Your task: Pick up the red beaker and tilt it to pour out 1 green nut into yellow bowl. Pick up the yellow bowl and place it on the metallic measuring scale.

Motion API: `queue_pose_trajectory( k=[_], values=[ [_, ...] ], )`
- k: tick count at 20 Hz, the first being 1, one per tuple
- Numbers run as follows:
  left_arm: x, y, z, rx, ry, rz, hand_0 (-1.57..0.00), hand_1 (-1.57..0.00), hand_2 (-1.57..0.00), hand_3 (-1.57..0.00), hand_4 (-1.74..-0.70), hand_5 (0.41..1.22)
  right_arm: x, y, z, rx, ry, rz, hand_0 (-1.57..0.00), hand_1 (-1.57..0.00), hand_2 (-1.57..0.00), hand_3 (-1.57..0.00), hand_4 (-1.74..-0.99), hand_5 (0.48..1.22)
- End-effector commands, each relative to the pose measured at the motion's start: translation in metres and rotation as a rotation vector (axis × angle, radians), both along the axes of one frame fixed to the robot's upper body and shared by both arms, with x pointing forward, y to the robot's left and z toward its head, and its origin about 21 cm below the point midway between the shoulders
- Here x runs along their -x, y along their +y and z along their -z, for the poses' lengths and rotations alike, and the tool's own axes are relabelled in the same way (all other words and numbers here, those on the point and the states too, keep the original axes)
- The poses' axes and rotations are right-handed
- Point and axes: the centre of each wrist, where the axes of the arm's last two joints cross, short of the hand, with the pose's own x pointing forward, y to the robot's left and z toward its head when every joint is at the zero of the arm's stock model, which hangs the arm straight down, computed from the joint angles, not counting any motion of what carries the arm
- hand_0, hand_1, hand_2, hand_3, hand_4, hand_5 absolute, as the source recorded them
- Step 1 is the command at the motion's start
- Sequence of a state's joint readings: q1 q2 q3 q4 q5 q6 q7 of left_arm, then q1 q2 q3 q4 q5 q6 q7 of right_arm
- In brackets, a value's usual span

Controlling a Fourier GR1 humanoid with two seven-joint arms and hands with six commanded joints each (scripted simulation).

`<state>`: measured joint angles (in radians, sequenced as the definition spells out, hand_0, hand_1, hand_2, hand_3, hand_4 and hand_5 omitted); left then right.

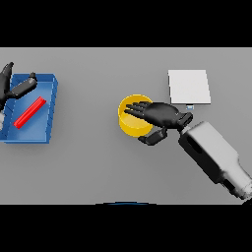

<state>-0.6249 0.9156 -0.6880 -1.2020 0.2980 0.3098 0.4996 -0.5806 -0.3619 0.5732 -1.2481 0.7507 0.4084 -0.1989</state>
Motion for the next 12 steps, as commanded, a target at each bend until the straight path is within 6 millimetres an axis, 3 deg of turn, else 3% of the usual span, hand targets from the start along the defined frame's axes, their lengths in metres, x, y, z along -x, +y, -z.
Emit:
queue_pose_trajectory(
  k=[1,7,12],
  values=[
    [-0.001,0.000,-0.001,-0.003,-0.008,0.001,0.00,0.00,0.00,0.00,-0.80,0.734,-0.002,0.003,0.002,0.019,0.004,0.002,0.00,0.00,0.00,0.00,-1.270,0.678],
    [0.002,0.003,0.003,-0.003,0.001,-0.008,0.00,0.00,0.00,0.00,-0.80,0.736,-0.011,0.010,0.005,0.112,0.043,-0.016,0.00,0.00,0.00,0.00,-1.306,0.681],
    [-0.003,0.002,0.000,-0.001,-0.002,0.001,0.00,0.00,0.00,0.00,-0.79,0.727,-0.008,0.021,0.009,0.160,0.043,-0.024,0.00,-0.01,-0.03,-0.05,-1.321,0.756]
  ],
)
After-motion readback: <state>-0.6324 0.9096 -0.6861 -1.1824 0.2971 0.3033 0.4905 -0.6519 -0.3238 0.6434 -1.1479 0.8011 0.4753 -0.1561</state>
